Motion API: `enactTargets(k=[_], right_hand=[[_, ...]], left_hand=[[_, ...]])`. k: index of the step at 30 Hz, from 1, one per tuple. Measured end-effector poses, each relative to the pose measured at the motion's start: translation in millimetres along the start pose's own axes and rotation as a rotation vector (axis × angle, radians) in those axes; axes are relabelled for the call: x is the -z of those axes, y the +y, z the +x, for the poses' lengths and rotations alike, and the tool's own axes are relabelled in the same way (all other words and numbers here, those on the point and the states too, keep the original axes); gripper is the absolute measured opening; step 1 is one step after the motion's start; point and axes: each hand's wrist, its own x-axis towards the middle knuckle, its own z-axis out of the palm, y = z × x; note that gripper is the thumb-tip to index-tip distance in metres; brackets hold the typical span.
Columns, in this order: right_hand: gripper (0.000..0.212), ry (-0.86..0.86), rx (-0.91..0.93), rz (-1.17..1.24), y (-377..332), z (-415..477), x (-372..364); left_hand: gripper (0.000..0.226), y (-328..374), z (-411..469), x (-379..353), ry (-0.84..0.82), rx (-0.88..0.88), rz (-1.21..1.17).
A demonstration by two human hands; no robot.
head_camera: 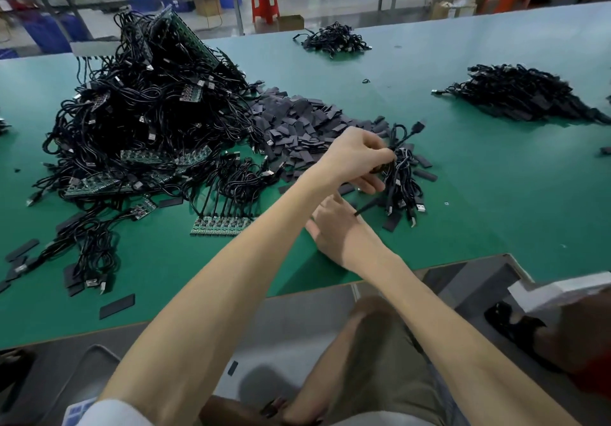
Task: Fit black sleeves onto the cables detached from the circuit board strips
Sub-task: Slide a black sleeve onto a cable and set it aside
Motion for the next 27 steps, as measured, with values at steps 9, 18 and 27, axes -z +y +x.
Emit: enactTargets(k=[9,18,27], right_hand=[[0.021,0.062,0.121,0.033,-0.2,-5.1,4.8],[0.039,-0.037,-0.017,0.098,0.1,-7.1,8.9],[0.026,-0.031,-0.010,0.094,0.2,-7.0,5.9]], left_hand=[[0.024,7.6,20.6,-8.1,0.124,-0.394,0.800],[0.051,-37.4,20.4,-16.0,0.203,-0.411,0.750],[0.033,-34.8,16.0,-22.0,0.098,-0.327,0.678]])
